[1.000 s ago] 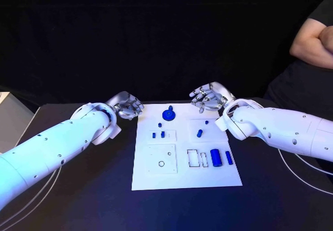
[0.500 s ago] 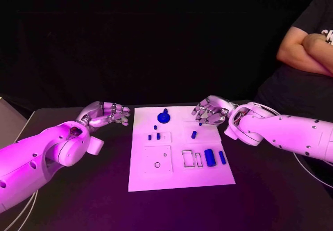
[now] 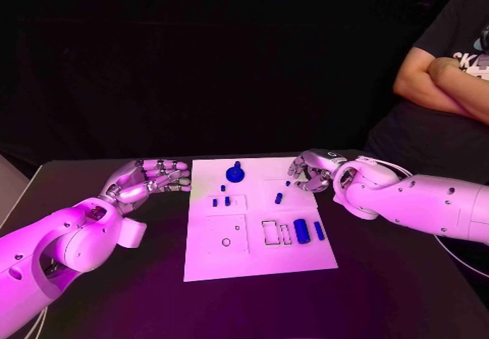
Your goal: Assemble the parts on the task board
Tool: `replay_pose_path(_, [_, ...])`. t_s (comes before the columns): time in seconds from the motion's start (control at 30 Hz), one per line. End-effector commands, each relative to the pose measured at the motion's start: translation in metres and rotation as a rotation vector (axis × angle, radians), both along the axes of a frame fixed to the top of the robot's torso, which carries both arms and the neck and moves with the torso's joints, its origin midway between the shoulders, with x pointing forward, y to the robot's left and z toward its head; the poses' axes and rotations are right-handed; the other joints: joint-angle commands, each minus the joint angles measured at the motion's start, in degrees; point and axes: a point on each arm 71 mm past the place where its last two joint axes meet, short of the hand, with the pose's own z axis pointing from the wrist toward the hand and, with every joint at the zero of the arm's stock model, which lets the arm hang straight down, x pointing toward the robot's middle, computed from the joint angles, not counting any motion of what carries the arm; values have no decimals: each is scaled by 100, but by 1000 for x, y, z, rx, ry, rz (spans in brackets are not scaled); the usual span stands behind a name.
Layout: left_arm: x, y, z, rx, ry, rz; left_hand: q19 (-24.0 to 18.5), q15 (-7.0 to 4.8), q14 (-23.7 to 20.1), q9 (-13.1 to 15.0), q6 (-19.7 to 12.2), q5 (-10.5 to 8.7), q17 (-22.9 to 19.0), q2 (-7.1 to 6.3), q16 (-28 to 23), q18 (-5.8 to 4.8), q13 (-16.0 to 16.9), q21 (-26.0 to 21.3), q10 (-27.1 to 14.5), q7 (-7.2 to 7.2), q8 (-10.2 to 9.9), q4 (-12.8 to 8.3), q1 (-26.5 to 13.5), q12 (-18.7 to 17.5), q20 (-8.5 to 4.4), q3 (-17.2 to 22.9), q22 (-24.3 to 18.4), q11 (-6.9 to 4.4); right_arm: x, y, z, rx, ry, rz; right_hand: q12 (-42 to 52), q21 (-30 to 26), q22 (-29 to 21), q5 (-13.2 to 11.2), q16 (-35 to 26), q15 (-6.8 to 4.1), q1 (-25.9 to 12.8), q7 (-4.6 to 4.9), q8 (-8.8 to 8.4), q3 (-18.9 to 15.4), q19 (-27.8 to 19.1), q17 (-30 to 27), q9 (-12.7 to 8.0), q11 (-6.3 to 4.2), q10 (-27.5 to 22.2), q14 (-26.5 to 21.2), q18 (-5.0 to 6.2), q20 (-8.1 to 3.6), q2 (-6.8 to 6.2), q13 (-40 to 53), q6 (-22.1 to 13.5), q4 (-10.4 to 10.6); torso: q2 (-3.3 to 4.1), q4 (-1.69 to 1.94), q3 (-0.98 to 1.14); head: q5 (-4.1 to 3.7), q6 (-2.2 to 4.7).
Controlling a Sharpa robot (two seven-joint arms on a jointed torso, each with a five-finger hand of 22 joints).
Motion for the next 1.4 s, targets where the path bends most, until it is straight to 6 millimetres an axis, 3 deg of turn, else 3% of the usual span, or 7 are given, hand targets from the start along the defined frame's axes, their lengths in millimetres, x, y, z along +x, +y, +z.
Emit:
replay_pose_path(0.03, [-2,0,0,-43,-4,28,72,-5,72,-48,-52,-19,28,-3,-54,77,-1,-46,-94,116,-49,8,45,-62,-1,-56,-65,35,2,0,-3,-131,-42,-29,-19,60,58,-26,61,37,-11,-2,-29,-9,57,37,5,3,-51,342,-93,12,-62,8,-49,17,-21,-4,-46,-32,-12])
replay_pose_path(0.17, [-5,1,-3,-40,8,36,93,-3,95,-61,-59,-19,37,8,-60,78,2,-56,-99,144,-54,10,50,-63,-2,-62,-83,46,4,2,-8,-166,-44,-33,-29,111,108,-27,147,38,12,-2,-37,-20,65,84,6,6,-103,343,-97,15,-68,7,-68,19,-35,7,-69,-59,-32])
replay_pose_path(0.2, [-6,1,-5,-37,13,40,95,-2,95,-63,-60,-19,38,11,-62,78,2,-58,-100,150,-54,9,53,-62,-2,-62,-86,49,5,2,-10,-177,-37,-33,-23,148,143,-28,183,38,17,-3,-37,-21,73,109,8,5,-100,347,-103,16,-66,9,-67,21,-23,7,-51,-70,-16])
replay_pose_path(0.57, [-8,7,-11,-23,32,58,129,12,110,-87,-68,-18,50,29,-68,75,7,-79,-111,211,-58,22,48,-53,-1,-81,-120,82,9,13,-24,-176,-7,-23,50,281,272,-27,312,37,16,-3,-7,5,94,155,31,-1,-28,344,-115,20,-3,29,-23,85,-12,-2,-30,-24,-8])
replay_pose_path(1.23, [-8,9,-13,-14,44,65,147,17,116,-92,-62,-19,57,37,-69,74,11,-88,-110,232,-44,30,43,-38,-1,-94,-136,92,13,32,-37,-123,4,-4,169,404,403,46,481,17,98,-27,110,192,80,178,115,-36,127,316,-116,17,198,40,132,137,-3,-5,-25,18,-16])
replay_pose_path(1.33, [-8,9,-14,-13,45,65,149,18,116,-93,-61,-19,58,38,-69,74,12,-89,-110,234,-41,32,42,-36,-1,-96,-139,94,14,33,-38,-121,2,-7,218,444,451,-330,524,-9,175,-56,176,367,64,154,164,-68,206,297,-114,1,273,40,206,99,-4,-7,-23,7,-30])
replay_pose_path(1.4, [-8,9,-14,-13,47,63,152,18,118,-94,-60,-19,60,39,-68,74,13,-90,-109,235,-38,34,40,-33,-1,-99,-141,95,14,33,-38,-123,0,-10,243,468,476,-324,536,-18,186,-67,208,413,63,147,184,-81,250,293,-116,-3,295,45,249,90,-1,-9,-23,2,-34])
